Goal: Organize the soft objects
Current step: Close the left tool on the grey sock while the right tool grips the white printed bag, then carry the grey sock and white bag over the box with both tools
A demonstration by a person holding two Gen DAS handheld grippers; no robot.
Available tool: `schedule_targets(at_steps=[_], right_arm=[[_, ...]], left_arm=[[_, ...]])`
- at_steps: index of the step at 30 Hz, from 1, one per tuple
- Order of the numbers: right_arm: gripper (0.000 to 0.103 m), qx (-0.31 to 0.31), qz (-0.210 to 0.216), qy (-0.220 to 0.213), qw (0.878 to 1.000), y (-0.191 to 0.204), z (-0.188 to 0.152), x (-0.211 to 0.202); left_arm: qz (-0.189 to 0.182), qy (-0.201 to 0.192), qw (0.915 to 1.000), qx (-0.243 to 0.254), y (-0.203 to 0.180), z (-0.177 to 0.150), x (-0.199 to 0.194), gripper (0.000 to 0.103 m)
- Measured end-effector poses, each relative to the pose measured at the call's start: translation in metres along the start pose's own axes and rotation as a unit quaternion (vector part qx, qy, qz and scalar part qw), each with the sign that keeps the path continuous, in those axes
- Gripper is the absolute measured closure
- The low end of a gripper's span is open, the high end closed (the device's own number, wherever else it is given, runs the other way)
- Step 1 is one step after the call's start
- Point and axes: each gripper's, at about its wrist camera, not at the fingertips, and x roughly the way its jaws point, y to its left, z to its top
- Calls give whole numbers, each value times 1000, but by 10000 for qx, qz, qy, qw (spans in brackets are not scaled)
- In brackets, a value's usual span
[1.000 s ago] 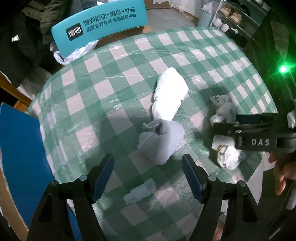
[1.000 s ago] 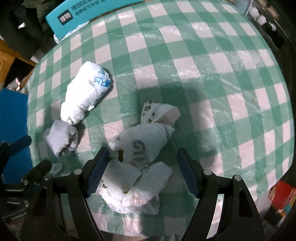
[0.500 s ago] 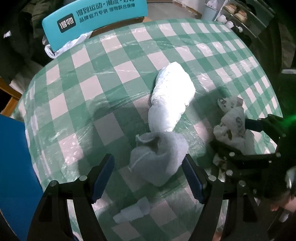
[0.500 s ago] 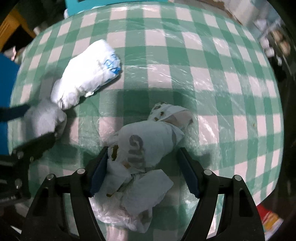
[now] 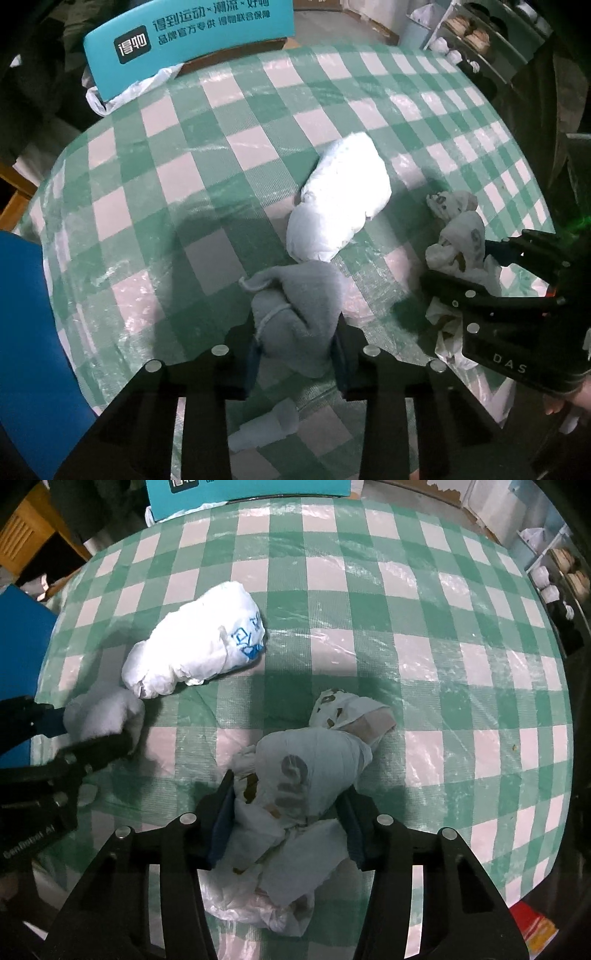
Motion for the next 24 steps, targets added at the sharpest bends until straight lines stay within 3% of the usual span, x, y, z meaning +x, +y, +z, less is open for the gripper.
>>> schedule_targets(at_steps=[8, 20, 24], right_arm=[[52, -64, 22, -251, 9997, -6, -10, -25], [52, -321, -2, -610, 9976, 23, -28, -70], [52, -404, 24, -714, 9966, 36, -17, -80]], left_arm=[[70, -167, 9998, 10, 0, -6, -20, 71], [309, -446, 9985, 23, 6, -25, -55, 71], [359, -517, 9980, -7, 7, -30, -66, 71]])
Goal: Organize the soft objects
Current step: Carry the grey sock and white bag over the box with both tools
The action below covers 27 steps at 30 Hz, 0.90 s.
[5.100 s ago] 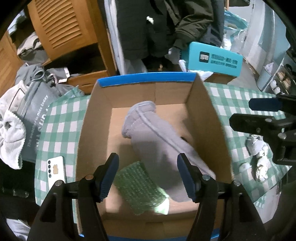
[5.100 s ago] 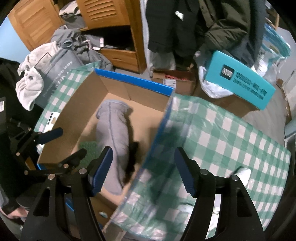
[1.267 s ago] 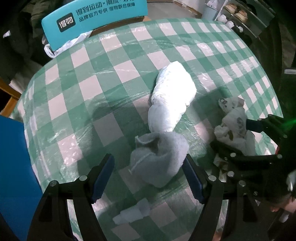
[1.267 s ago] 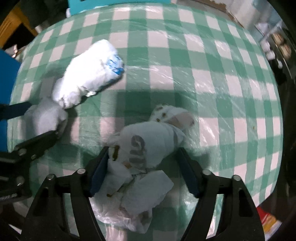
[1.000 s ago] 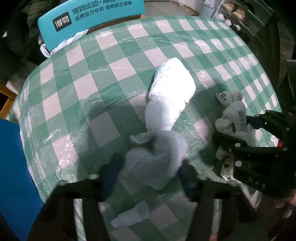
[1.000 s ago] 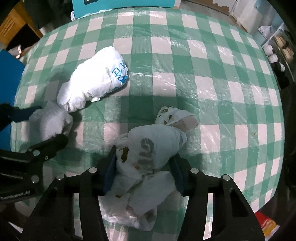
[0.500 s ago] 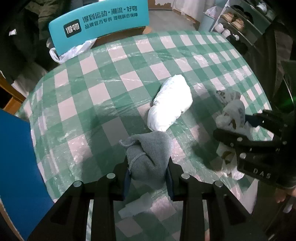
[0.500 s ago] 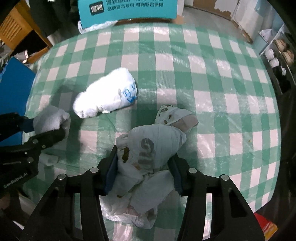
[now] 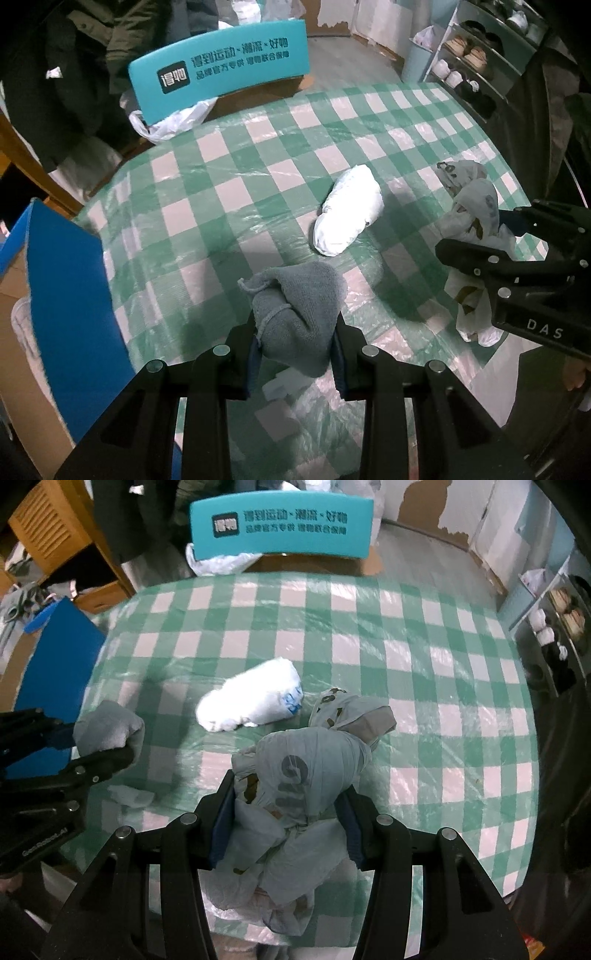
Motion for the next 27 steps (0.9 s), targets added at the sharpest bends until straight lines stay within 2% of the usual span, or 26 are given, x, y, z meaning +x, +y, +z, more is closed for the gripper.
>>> schedule_targets(at_steps=[12, 27], right_arm=[[52, -258, 162, -303, 9991, 24, 5, -30], [52, -433, 350, -518, 9971, 53, 21, -50]], left_arm=[[205, -173, 9996, 34, 1, -11, -29, 71], [315, -375, 9987, -106, 21, -23, -58, 71]])
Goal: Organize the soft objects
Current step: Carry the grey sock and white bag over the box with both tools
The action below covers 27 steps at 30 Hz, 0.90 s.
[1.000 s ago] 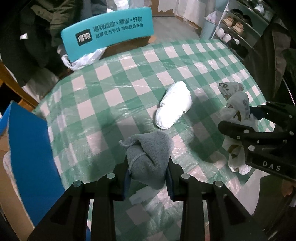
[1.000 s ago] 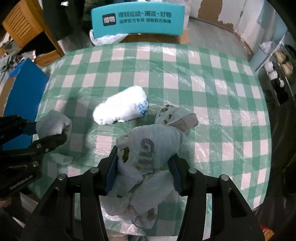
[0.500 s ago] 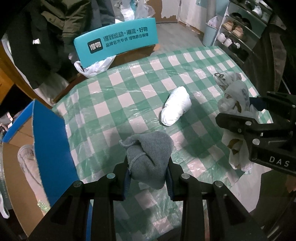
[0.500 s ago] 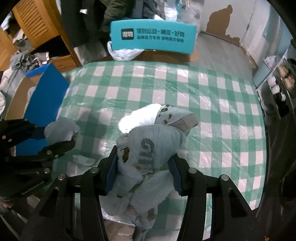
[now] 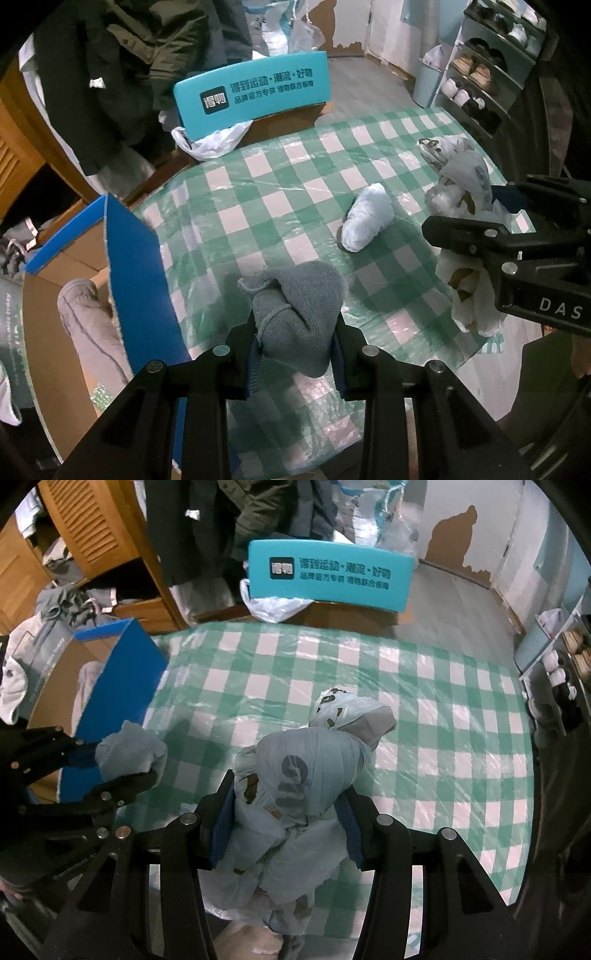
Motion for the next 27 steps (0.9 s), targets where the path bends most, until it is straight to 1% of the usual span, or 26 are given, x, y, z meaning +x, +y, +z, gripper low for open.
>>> schedule_targets(at_steps=[16, 19, 27], right_arm=[[52, -275, 252, -206, 9991, 49, 23, -14], [52, -366, 302, -260, 9985, 61, 27, -18], [52, -586, 427, -365, 9967, 93, 42, -21]], left_arm=[[136, -276, 9992, -261, 37, -16, -33, 71], [223, -323, 9987, -321, 47, -20, -39, 71], [319, -417, 9969, -584, 76, -30, -53, 71]])
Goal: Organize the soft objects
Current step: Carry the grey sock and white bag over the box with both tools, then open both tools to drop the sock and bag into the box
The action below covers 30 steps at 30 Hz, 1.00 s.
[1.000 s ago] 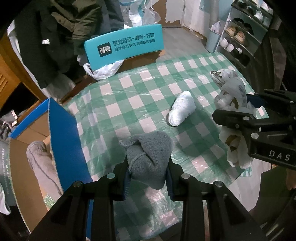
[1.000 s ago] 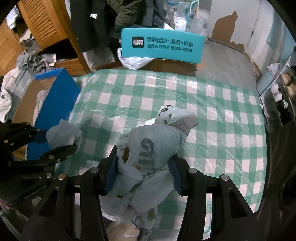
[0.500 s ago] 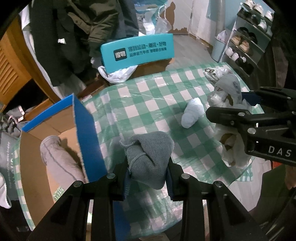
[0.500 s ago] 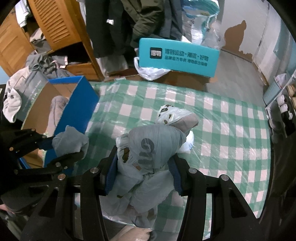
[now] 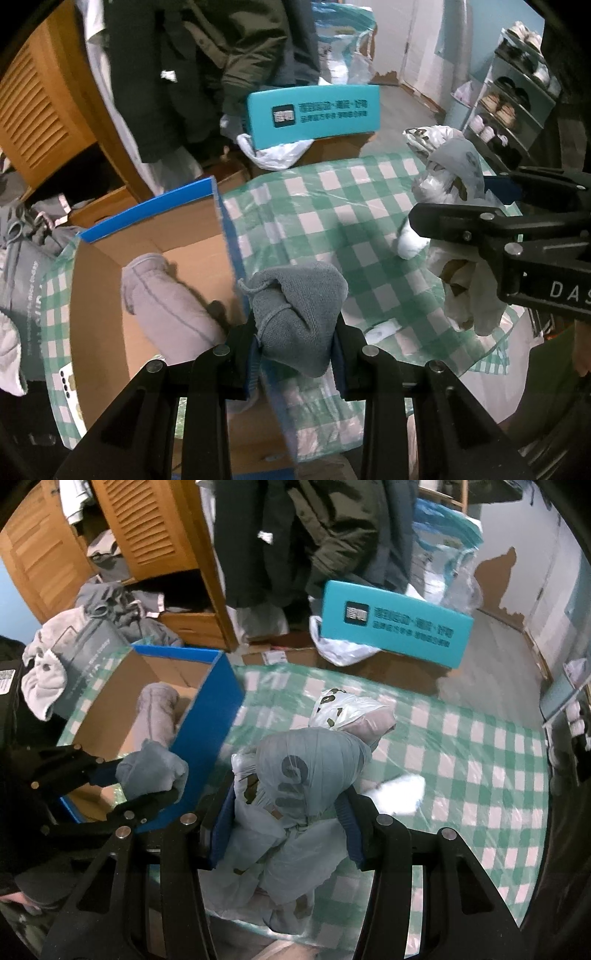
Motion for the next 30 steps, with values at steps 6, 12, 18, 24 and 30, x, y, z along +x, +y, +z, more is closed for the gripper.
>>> schedule_targets(at_steps=[6, 12, 18, 24, 30], right_arm=[[52, -197, 123, -33, 9997, 27, 14, 4], [52, -385, 244, -24, 9990, 56, 26, 11], [52, -549, 381, 30, 9978, 85, 35, 23], [52, -653, 506, 147, 9965, 107, 43, 39], [52, -805, 569, 283, 9947, 131, 47, 54]], left_arm=[[116, -61, 9997, -186, 24, -9, -7, 71], [205, -71, 9988, -442, 53, -18, -12, 71], [263, -57, 9976, -642, 72, -26, -13, 71], [370, -33, 9955, -873, 97, -36, -13, 71], [496, 31, 9927, -1102, 121, -46, -9, 71]])
